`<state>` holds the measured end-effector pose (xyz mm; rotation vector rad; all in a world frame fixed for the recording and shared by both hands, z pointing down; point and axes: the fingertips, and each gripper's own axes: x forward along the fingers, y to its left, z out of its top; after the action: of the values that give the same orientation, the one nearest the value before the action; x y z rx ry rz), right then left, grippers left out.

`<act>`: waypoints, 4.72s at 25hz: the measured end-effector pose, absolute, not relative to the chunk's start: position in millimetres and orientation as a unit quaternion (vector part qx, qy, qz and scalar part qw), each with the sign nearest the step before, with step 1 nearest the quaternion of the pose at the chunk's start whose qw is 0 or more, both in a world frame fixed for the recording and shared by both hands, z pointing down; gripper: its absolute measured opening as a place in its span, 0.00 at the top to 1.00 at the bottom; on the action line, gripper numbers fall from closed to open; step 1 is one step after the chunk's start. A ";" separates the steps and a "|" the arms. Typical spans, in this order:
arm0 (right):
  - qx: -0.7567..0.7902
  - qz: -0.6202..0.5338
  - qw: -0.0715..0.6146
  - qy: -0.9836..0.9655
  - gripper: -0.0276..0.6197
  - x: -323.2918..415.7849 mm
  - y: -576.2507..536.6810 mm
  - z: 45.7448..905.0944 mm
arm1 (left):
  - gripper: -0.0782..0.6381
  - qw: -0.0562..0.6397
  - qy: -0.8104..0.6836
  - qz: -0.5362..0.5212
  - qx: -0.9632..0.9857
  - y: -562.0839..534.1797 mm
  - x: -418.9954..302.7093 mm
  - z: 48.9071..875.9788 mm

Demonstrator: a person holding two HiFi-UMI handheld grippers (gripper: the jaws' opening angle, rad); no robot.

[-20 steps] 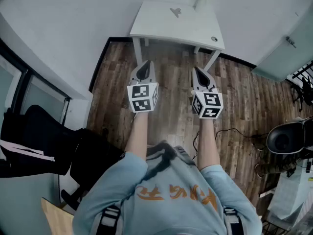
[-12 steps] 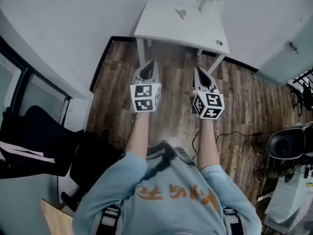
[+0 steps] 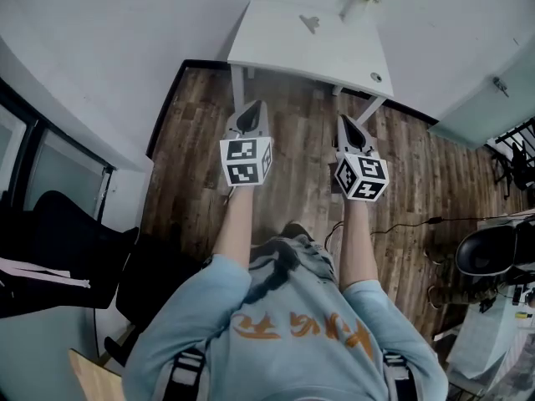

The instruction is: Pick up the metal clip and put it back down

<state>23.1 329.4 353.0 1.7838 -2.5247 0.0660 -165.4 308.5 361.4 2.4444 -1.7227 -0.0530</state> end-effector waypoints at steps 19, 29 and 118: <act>0.528 0.045 -0.007 -0.848 0.94 45.1 -40.8 389.7 | 0.86 0.044 -0.602 0.032 0.797 -4.4 -133.8 390.7; 0.562 0.089 0.001 -0.823 0.94 138.1 -204.4 399.4 | 0.86 0.083 -0.592 0.065 0.799 -168.7 -77.5 399.1; 0.507 0.155 0.135 -0.837 0.90 56.3 -397.9 503.8 | 0.86 0.222 -0.561 0.093 0.792 -312.7 -102.8 511.1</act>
<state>56.3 -397.9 503.8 1.4690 -2.4243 0.4491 -102.8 -312.7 511.1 2.1881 -1.5512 0.2571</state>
